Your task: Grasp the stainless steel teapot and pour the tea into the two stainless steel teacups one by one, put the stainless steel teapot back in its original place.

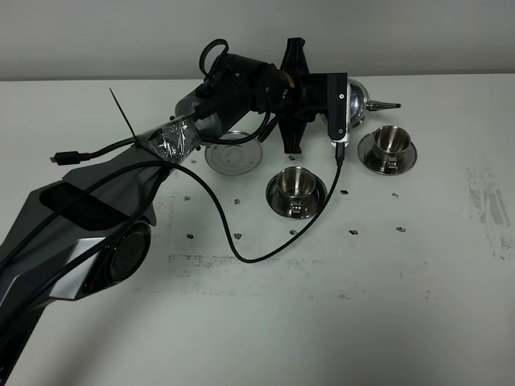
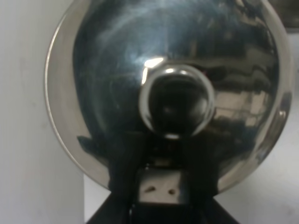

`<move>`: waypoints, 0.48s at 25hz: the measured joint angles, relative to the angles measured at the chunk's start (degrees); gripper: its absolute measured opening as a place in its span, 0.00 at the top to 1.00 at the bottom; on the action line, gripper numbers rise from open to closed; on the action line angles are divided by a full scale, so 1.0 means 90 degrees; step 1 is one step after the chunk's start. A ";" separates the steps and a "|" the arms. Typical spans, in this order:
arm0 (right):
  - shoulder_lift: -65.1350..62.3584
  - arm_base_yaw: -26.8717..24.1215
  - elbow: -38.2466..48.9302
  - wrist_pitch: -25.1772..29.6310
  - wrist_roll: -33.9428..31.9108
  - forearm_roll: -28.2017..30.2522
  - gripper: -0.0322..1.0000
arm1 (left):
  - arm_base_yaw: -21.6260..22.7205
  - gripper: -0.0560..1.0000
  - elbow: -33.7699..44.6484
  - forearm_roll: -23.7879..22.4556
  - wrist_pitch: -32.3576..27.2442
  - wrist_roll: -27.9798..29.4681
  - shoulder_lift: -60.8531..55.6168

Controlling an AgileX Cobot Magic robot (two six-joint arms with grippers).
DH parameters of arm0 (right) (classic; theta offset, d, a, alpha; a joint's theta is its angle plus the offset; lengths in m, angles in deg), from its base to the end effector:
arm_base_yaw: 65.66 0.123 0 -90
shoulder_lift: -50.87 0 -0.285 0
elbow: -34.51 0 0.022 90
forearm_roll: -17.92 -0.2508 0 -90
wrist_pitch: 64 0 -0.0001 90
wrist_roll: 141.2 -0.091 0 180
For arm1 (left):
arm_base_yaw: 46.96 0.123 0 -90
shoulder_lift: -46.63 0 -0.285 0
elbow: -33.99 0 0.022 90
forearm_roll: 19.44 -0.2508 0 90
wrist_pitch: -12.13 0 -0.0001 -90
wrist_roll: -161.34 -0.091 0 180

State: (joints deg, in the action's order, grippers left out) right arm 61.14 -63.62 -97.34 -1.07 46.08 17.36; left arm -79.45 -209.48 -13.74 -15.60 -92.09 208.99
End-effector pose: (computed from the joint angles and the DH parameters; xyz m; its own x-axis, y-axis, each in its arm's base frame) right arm -0.0007 0.0008 0.2765 -0.5108 -0.1406 -0.8482 -0.1063 0.9893 -0.1000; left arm 0.5003 -0.3236 0.1382 0.3431 0.8825 -0.3217 0.6757 0.0060 0.7371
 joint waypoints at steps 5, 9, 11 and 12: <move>0.0000 0.0000 0.0000 0.0000 -0.0006 0.0000 0.48 | -0.0022 0.77 -0.0013 -0.0201 0.0138 -0.0031 0.0000; 0.0000 0.0000 0.0000 0.0000 -0.0006 0.0000 0.48 | -0.0027 0.77 -0.0013 -0.0236 0.0159 -0.0381 0.0000; 0.0000 0.0000 0.0000 0.0000 -0.0006 0.0000 0.48 | -0.0029 0.77 -0.0013 -0.0236 0.0165 -0.0520 0.0000; 0.0000 0.0000 0.0000 0.0000 -0.0006 0.0000 0.48 | -0.0037 0.77 -0.0013 -0.0236 0.0165 -0.0586 0.0000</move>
State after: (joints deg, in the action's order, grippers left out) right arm 61.14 -63.62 -97.34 -1.07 46.03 17.36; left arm -79.77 -209.59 -15.87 -14.11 -97.37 208.99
